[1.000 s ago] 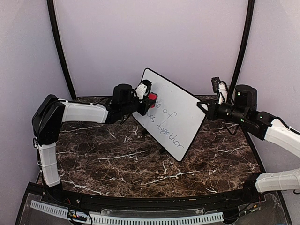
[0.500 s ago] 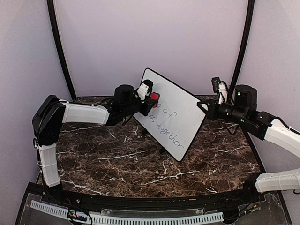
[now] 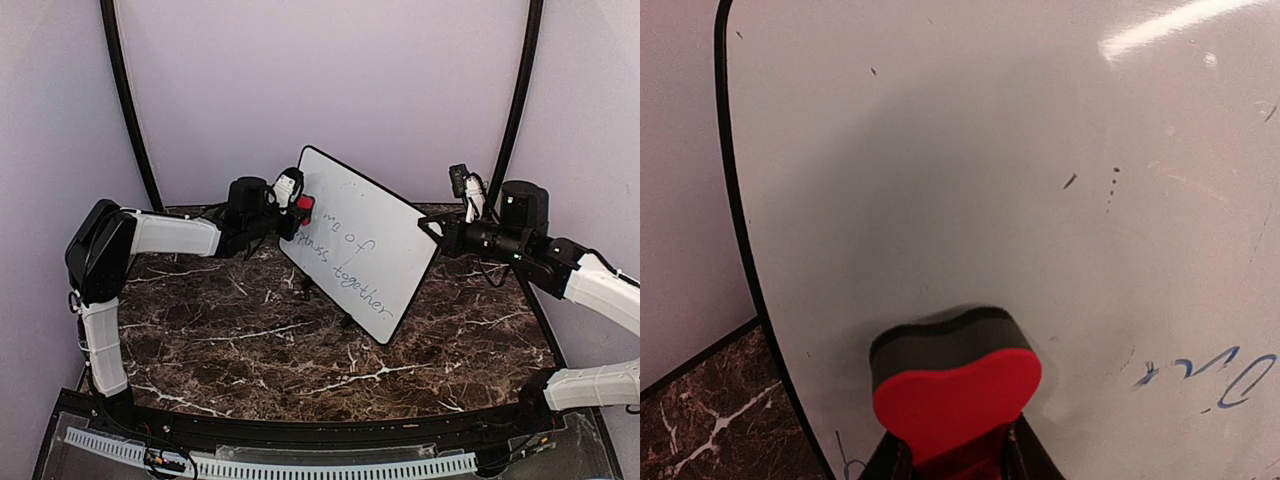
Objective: Erase the whiteboard
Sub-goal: Erase the center of the whiteboard.
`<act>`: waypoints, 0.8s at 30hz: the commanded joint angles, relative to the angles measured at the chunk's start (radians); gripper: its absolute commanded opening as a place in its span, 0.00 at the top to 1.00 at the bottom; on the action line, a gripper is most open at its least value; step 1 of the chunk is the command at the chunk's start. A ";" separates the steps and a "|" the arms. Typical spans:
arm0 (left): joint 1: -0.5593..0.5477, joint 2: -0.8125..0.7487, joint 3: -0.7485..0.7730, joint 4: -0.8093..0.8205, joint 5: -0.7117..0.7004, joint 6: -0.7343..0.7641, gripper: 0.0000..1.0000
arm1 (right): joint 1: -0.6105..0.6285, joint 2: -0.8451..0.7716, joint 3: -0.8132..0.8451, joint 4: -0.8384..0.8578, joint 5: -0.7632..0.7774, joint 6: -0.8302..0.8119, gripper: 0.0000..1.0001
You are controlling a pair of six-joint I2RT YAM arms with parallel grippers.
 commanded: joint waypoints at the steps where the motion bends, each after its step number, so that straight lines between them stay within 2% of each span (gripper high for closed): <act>1: -0.052 0.021 0.034 -0.064 0.082 0.023 0.88 | 0.031 0.003 -0.022 -0.063 -0.122 -0.112 1.00; 15: -0.178 0.031 -0.004 0.006 0.137 -0.013 0.88 | 0.031 0.008 -0.021 -0.059 -0.126 -0.111 1.00; 19: -0.180 0.029 -0.019 0.038 0.089 -0.031 0.88 | 0.030 0.008 -0.020 -0.063 -0.126 -0.112 1.00; 24: -0.113 0.027 -0.021 0.035 0.057 -0.049 0.88 | 0.031 0.006 -0.022 -0.064 -0.124 -0.113 1.00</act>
